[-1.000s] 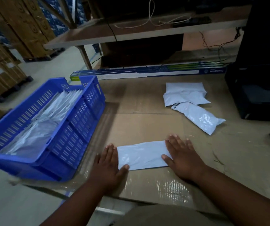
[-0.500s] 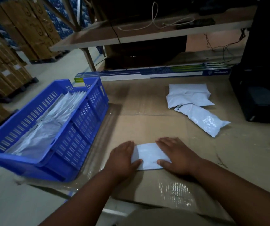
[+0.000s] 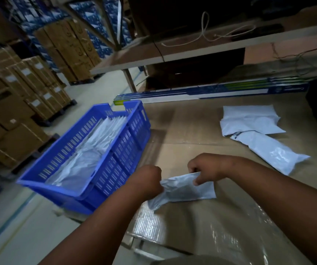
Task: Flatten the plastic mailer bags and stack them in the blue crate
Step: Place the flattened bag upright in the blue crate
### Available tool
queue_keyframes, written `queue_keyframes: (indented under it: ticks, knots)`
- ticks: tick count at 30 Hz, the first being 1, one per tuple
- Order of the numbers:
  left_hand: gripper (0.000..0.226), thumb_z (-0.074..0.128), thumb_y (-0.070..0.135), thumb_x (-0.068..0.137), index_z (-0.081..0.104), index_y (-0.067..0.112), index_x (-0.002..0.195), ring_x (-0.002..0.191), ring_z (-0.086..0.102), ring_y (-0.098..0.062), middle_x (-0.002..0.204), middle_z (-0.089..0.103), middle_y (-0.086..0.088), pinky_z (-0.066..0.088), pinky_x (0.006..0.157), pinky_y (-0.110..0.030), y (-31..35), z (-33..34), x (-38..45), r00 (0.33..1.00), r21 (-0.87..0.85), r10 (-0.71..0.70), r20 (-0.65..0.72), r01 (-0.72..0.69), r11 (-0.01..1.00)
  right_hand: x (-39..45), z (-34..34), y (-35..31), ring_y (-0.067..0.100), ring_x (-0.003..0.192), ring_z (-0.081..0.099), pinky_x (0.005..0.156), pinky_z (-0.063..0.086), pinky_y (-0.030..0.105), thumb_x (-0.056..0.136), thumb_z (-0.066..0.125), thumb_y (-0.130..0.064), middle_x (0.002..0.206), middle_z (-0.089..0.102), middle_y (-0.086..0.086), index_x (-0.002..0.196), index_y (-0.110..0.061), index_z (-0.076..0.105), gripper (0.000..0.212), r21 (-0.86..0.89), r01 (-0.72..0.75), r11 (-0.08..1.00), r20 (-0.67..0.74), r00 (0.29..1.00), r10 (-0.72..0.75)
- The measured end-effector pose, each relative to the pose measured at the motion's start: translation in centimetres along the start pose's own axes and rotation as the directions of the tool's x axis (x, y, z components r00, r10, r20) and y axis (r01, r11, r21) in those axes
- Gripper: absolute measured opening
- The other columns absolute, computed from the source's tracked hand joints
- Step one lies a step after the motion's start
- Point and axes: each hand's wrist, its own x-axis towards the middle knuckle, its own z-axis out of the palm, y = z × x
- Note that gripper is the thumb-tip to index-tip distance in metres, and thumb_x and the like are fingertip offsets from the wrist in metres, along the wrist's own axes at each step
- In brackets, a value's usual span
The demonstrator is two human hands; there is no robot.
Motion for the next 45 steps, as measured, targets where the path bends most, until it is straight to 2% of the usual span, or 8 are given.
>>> queue_keyframes:
  ticks: [6, 21, 26, 29, 33, 38, 42, 45]
  knots:
    - [0.029, 0.079, 0.035, 0.077, 0.070, 0.017, 0.099, 0.099, 0.068, -0.025, 0.103, 0.071, -0.002, 0.057, 0.083, -0.036, -6.1, -3.9, -3.6, 0.988, -0.068, -0.146, -0.051, 0.142, 0.987, 4.2, -7.0, -6.6, 0.013, 0.085, 0.061, 0.078, 0.053, 0.035, 0.089, 0.076, -0.038, 0.085, 0.063, -0.011, 0.094, -0.031, 0.068, 0.012, -0.135, 0.187, 0.973, 0.034, 0.982, -0.184]
    - [0.031, 0.091, 0.036, 0.079, 0.066, 0.021, 0.071, 0.053, 0.056, -0.012, 0.057, 0.059, 0.007, 0.044, 0.051, -0.019, -25.9, -15.0, -7.4, 0.902, -0.471, -0.432, 0.010, 0.386, 0.793, 21.5, -22.1, -27.7, 0.024, 0.115, 0.064, 0.100, 0.051, 0.038, 0.091, 0.079, -0.034, 0.127, 0.069, -0.001, 0.136, -0.028, 0.066, 0.048, -0.443, 0.279, 0.852, 0.049, 0.956, -0.288]
    - [0.043, 0.088, 0.044, 0.079, 0.075, 0.006, 0.092, 0.061, 0.064, -0.021, 0.070, 0.071, -0.003, 0.059, 0.067, -0.032, -31.1, -13.3, -4.9, 0.890, -0.250, -0.394, 0.231, 0.445, 0.860, 27.4, -19.8, -32.1, 0.016, 0.094, 0.057, 0.071, 0.041, 0.024, 0.089, 0.084, -0.033, 0.099, 0.063, -0.011, 0.127, -0.029, 0.068, 0.041, -0.469, 0.322, 0.823, 0.204, 0.945, -0.254]
    - [0.038, 0.087, 0.045, 0.080, 0.072, 0.010, 0.082, 0.056, 0.063, -0.012, 0.064, 0.071, 0.005, 0.052, 0.062, -0.027, -30.9, -11.1, -2.5, 0.874, -0.127, -0.364, 0.322, 0.421, 0.898, 30.8, -15.8, -33.1, 0.019, 0.091, 0.055, 0.078, 0.041, 0.029, 0.090, 0.083, -0.032, 0.090, 0.059, -0.007, 0.116, -0.020, 0.070, 0.032, -0.573, 0.347, 0.743, 0.316, 0.929, -0.191]
    - [0.034, 0.083, 0.048, 0.086, 0.077, 0.017, 0.097, 0.088, 0.069, -0.023, 0.093, 0.076, -0.004, 0.053, 0.090, -0.030, -30.4, -8.9, -0.2, 0.872, -0.037, -0.308, 0.381, 0.346, 0.937, 33.1, -11.4, -34.0, 0.018, 0.095, 0.052, 0.078, 0.035, 0.024, 0.094, 0.079, -0.027, 0.108, 0.065, 0.003, 0.133, -0.015, 0.068, 0.043, -0.668, 0.438, 0.602, 0.469, 0.875, -0.116]
    - [0.051, 0.088, 0.039, 0.083, 0.074, 0.019, 0.128, 0.100, 0.068, -0.024, 0.099, 0.073, -0.003, 0.053, 0.096, -0.034, -31.6, -5.2, 1.2, 0.859, -0.036, -0.261, 0.441, 0.308, 0.951, 36.1, -7.5, -34.4, 0.027, 0.106, 0.068, 0.096, 0.051, 0.035, 0.090, 0.080, -0.027, 0.119, 0.072, 0.004, 0.134, -0.019, 0.069, 0.046, -0.697, 0.466, 0.545, 0.510, 0.856, -0.081]
    - [0.030, 0.065, 0.027, 0.100, 0.070, 0.014, 0.127, 0.121, 0.066, -0.027, 0.129, 0.070, -0.006, 0.052, 0.097, -0.039, -32.2, -3.4, 1.0, 0.881, -0.109, -0.327, 0.342, 0.383, 0.917, 37.1, -5.9, -35.4, 0.024, 0.082, 0.068, 0.085, 0.055, 0.037, 0.092, 0.071, -0.023, 0.090, 0.074, 0.001, 0.109, -0.018, 0.077, 0.019, -0.699, 0.343, 0.628, 0.417, 0.908, -0.033]
    - [0.033, 0.057, 0.024, 0.103, 0.066, 0.019, 0.134, 0.127, 0.063, -0.027, 0.136, 0.065, -0.006, 0.050, 0.102, -0.039, -32.9, -3.0, 1.2, 0.894, -0.089, -0.381, 0.238, 0.410, 0.908, 37.7, -5.4, -35.9, 0.031, 0.112, 0.068, 0.093, 0.051, 0.040, 0.098, 0.059, -0.027, 0.121, 0.073, 0.008, 0.120, -0.017, 0.075, 0.029, -0.727, 0.309, 0.613, 0.302, 0.946, -0.120]
